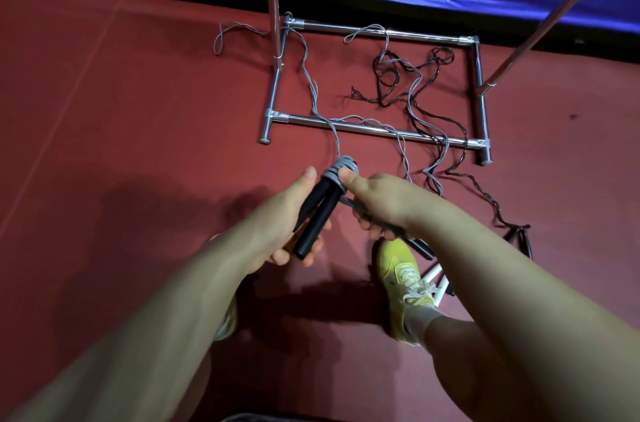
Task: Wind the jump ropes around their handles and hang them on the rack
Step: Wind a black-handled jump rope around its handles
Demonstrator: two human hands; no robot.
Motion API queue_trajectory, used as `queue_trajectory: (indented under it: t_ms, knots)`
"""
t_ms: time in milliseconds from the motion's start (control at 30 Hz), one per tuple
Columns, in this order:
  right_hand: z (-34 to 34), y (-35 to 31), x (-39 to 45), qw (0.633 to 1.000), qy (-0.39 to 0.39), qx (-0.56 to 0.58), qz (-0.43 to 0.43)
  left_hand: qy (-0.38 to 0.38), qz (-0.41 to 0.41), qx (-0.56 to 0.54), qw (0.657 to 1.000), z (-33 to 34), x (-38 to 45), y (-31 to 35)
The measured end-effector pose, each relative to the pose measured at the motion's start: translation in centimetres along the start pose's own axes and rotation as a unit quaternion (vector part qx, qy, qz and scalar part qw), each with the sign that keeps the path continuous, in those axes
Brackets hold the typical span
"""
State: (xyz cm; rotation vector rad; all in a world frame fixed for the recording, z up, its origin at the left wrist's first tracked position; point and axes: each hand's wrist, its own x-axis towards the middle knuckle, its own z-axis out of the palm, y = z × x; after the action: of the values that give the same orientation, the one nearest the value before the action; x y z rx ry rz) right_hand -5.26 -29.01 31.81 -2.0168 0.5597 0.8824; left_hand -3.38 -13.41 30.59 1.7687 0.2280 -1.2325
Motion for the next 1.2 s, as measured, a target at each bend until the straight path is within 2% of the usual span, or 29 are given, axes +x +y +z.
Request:
queue_trajectory:
  t_ms: [333, 467, 567, 667, 733, 900, 1067, 1200]
  knots:
    - [-0.1, -0.5, 0.2, 0.998, 0.051, 0.041, -0.026, -0.005, 0.012, -0.062, 0.998, 0.0, -0.1, 0.3]
    - [0.4, -0.1, 0.7, 0.995, 0.058, 0.069, -0.045, 0.060, 0.056, 0.031, 0.996, 0.2, 0.0, -0.1]
    - [1.1, 0.1, 0.8, 0.988, -0.020, 0.151, 0.005, 0.083, 0.103, 0.167, 0.977, 0.0, 0.7, -1.1]
    - [1.3, 0.3, 0.8, 0.981, -0.076, 0.169, 0.051, 0.071, 0.083, 0.248, 0.963, -0.2, 0.9, -1.6]
    - [1.1, 0.3, 0.9, 0.983, -0.060, 0.165, 0.049, 0.081, 0.087, 0.242, 0.963, -0.3, 0.8, -1.4]
    - [1.0, 0.0, 1.2, 0.979, 0.002, 0.205, 0.020, 0.142, 0.156, 0.211, 0.955, -0.6, 0.9, -0.8]
    - [1.1, -0.1, 1.4, 0.965, -0.027, 0.261, 0.005, 0.177, 0.234, 0.139, 0.946, -1.2, 0.7, -0.5]
    - [1.1, -0.3, 1.6, 0.947, -0.028, 0.317, -0.031, 0.206, 0.245, 0.093, 0.943, -1.2, 0.6, -0.3]
